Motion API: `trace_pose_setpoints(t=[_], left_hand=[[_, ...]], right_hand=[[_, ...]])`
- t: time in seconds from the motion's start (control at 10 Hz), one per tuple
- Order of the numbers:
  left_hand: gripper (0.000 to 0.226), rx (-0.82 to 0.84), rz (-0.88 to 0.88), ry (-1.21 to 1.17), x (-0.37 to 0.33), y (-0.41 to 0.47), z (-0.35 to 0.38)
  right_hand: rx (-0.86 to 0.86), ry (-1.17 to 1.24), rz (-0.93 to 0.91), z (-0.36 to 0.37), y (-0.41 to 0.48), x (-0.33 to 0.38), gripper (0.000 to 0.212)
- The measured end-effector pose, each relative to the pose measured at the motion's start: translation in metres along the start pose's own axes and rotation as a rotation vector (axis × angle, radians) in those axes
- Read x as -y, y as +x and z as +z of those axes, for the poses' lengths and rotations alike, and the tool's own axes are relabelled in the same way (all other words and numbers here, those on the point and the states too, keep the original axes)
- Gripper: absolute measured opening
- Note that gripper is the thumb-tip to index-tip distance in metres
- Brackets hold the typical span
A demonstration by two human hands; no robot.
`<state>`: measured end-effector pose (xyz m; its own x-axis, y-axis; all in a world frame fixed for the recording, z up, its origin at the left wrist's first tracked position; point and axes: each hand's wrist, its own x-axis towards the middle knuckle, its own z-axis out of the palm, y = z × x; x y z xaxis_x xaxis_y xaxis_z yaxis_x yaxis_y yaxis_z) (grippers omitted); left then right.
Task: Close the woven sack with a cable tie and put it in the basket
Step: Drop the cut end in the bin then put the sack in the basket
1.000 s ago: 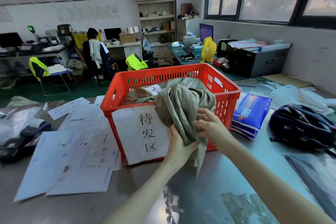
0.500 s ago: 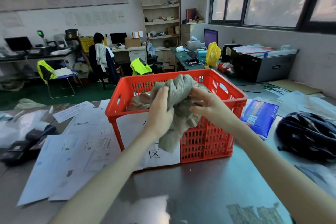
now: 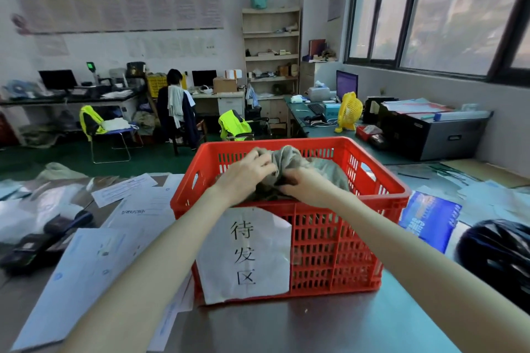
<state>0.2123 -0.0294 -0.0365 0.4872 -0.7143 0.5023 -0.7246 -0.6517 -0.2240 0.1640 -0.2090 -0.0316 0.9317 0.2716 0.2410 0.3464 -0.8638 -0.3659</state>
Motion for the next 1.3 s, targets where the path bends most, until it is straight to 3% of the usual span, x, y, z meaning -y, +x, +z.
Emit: trace_pose_setpoints(t=[0.1,0.2,0.3,0.4,0.5,0.6,0.7,0.8,0.9,1.1,1.3], left_hand=[[0.046,0.222,-0.169,-0.286,-0.004,-0.010,0.013],[0.032,0.494,-0.412,-0.552,0.004,-0.014,0.011],[0.038,0.708,-0.575,-0.678,0.007,-0.017,0.007],[0.089,0.819,-0.775,-0.745,0.007,-0.019,0.007],[0.105,0.806,-0.826,-0.667,0.000,-0.019,0.010],[0.058,0.772,-0.687,-0.504,-0.009,-0.021,0.005],[0.042,0.654,-0.579,-0.469,-0.016,-0.025,-0.002],[0.041,0.489,-0.580,-0.504,-0.014,-0.034,-0.003],[0.030,0.374,-0.597,-0.526,-0.013,-0.038,-0.008],[0.025,0.038,-0.687,-0.751,-0.035,-0.052,-0.027],[0.026,-0.069,-0.819,-1.088,-0.058,-0.067,-0.041]], right_hand=[[0.195,0.003,0.105,0.013,-0.001,-0.003,0.029],[0.298,-0.021,0.190,0.016,-0.001,0.005,0.032],[0.390,-0.119,0.235,0.014,0.003,0.012,0.038],[0.497,-0.191,0.222,0.013,0.009,0.013,0.055],[0.508,-0.253,0.163,0.017,0.009,0.016,0.048],[0.309,-0.382,0.102,0.027,0.001,0.006,0.043],[-0.003,-0.283,0.044,0.038,-0.018,-0.001,0.043],[-0.141,-0.130,-0.049,0.045,-0.034,-0.012,0.033],[-0.146,-0.020,-0.060,0.040,-0.049,-0.017,0.029],[-0.300,0.355,0.096,0.027,-0.081,-0.007,0.024],[-0.253,0.917,0.293,0.020,-0.101,0.001,0.028]])
